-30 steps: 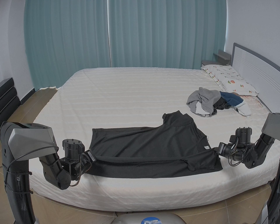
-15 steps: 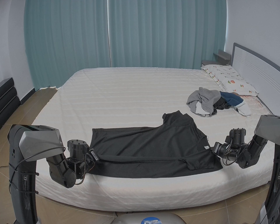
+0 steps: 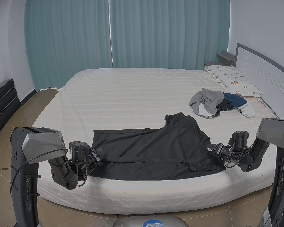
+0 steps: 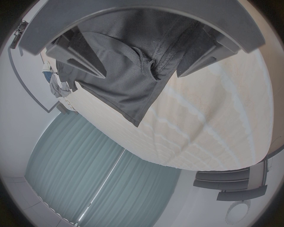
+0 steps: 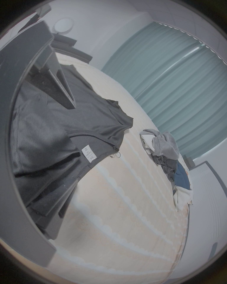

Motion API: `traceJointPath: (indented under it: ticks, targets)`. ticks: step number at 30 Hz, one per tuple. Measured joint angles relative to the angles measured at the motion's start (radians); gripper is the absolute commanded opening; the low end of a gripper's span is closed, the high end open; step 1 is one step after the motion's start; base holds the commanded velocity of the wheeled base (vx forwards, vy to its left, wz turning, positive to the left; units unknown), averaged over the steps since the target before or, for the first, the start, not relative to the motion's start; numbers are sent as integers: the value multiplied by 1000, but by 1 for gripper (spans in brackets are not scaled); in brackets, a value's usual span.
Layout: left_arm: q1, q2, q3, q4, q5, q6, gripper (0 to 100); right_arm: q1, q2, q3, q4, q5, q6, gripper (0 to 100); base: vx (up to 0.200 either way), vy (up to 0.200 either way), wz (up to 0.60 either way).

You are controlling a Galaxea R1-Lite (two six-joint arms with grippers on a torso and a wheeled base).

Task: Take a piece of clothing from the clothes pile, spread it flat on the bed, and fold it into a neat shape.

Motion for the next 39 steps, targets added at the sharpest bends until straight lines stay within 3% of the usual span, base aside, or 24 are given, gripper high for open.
traceJointPath:
  ticks: [10, 16, 19, 24, 32, 39]
  targets:
    - [39, -137, 97, -8, -36, -46, 100, 0, -157, 151, -1, 1, 124, 100, 0, 0, 0]
    - [66, -226, 172, -4, -153, -103, 100, 19, -285, 325, -4, 1, 300, 100, 167, 0, 0]
    - [75, -246, 191, -1, -180, -124, 100, 47, -326, 384, -15, 0, 347, 100, 200, 0, 0]
    - [79, -264, 217, 1, -194, -146, 100, 86, -369, 446, -61, -20, 361, 100, 40, 0, 0]
    - [58, -266, 234, 1, -196, -150, 100, 84, -380, 484, -65, -24, 359, 100, 0, 0, 0]
    - [45, -256, 239, 1, -196, -150, 100, 82, -388, 492, -79, -26, 356, 100, 0, -200, 0]
